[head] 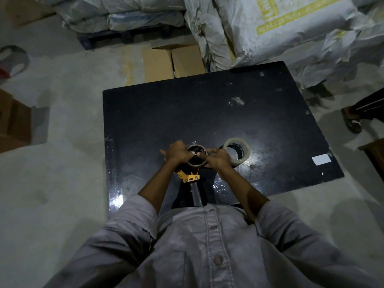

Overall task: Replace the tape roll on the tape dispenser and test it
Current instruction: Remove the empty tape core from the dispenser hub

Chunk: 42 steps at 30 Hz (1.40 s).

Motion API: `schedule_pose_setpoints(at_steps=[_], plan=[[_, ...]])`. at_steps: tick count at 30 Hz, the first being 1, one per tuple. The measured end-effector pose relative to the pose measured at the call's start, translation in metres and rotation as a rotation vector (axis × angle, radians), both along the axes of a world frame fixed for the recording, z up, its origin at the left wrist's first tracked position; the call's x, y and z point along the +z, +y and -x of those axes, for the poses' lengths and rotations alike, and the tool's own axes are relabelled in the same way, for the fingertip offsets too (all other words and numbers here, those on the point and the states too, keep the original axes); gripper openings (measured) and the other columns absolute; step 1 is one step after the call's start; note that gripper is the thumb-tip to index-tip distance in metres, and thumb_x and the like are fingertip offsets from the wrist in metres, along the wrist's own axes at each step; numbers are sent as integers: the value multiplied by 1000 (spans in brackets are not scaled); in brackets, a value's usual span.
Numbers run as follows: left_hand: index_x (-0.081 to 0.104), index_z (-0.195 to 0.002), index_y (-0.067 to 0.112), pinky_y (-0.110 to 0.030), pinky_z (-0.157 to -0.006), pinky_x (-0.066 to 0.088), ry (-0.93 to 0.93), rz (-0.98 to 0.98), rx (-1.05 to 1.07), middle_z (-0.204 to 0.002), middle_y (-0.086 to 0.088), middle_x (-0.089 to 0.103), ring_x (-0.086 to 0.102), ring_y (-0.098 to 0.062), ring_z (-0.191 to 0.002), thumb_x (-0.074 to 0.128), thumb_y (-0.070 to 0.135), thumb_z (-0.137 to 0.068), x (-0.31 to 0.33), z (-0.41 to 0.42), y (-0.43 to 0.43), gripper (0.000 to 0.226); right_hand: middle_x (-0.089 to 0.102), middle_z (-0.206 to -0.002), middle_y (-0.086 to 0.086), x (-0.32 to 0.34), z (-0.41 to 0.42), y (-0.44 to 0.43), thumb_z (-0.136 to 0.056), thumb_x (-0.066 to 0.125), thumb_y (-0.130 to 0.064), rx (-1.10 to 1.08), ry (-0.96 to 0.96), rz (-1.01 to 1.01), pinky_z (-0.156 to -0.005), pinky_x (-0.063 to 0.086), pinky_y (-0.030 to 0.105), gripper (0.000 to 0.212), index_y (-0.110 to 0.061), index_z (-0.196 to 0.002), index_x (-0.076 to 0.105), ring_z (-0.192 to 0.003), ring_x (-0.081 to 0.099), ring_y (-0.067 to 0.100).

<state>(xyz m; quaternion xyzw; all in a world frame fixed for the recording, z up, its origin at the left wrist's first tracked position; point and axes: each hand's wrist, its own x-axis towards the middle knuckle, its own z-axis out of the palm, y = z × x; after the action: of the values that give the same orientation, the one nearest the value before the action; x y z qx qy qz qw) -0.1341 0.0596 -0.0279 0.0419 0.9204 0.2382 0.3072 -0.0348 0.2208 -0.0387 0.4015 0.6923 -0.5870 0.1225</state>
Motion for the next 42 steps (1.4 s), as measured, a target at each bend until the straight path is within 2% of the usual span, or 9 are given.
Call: schedule_pose_setpoints(at_steps=[5,12,16,20,24,29,34,38,42], plan=[[78,-85,23,-73,-126,17,102,95,21,-91,1,77,69,-27,-108,87,41,-82,14,-8,11,20,87,-95,10,-15,3,4,-75,106,-30,-37,-18,62,-89,71,55,43,-11,-106,82,-92,87,28],[72,-110,22,-76,-126,3,21,43,-24,-129,-6,68,40,-32,-151,74,32,-92,23,-17,8,21,86,-94,-1,-7,8,0,-74,106,-37,-40,-24,-82,-84,72,39,38,-20,-101,84,-89,84,15],[71,-108,25,-76,-124,7,25,21,3,-126,-2,69,42,-32,-148,75,33,-87,23,-20,10,23,87,-93,-1,-11,4,1,-73,105,-37,-41,-33,-20,-89,72,45,38,-21,-97,82,-90,85,17],[75,-99,28,-77,-123,9,35,39,38,-120,2,71,45,-30,-145,75,37,-81,17,-19,8,20,86,-109,3,-13,3,0,-75,104,-38,-28,-15,-15,-96,70,49,48,-23,-112,77,-102,83,21],[78,-91,27,-80,-121,10,29,47,51,-111,2,75,48,-32,-142,62,46,-63,19,-20,9,38,85,-110,7,0,0,1,-78,105,-31,-50,11,-2,-91,71,45,53,-14,-122,79,-100,83,21],[77,-90,25,-73,-123,14,49,19,103,-107,5,75,50,-28,-138,65,46,-60,29,-24,11,38,87,-99,7,5,2,2,-77,105,-26,-43,12,-82,-80,72,35,41,-9,-110,87,-85,84,16],[69,-80,28,-60,-115,23,114,-2,152,-101,8,74,51,-25,-134,78,36,-73,32,-29,10,14,87,-93,6,5,2,1,-74,107,-24,-67,-4,-81,-84,72,43,39,-9,-104,88,-86,85,20],[65,-84,31,-55,-114,23,133,-1,176,-106,8,72,47,-23,-136,82,33,-77,33,-34,11,18,86,-88,2,2,3,-2,-68,110,-32,-95,-38,-99,-83,73,44,44,-12,-100,88,-83,85,17],[70,-90,31,-51,-105,27,153,26,160,-102,12,72,49,-21,-133,84,40,-75,31,-35,11,22,85,-81,0,3,4,-3,-71,109,-31,-95,-24,-137,-83,72,44,27,-22,-82,85,-81,85,17]])
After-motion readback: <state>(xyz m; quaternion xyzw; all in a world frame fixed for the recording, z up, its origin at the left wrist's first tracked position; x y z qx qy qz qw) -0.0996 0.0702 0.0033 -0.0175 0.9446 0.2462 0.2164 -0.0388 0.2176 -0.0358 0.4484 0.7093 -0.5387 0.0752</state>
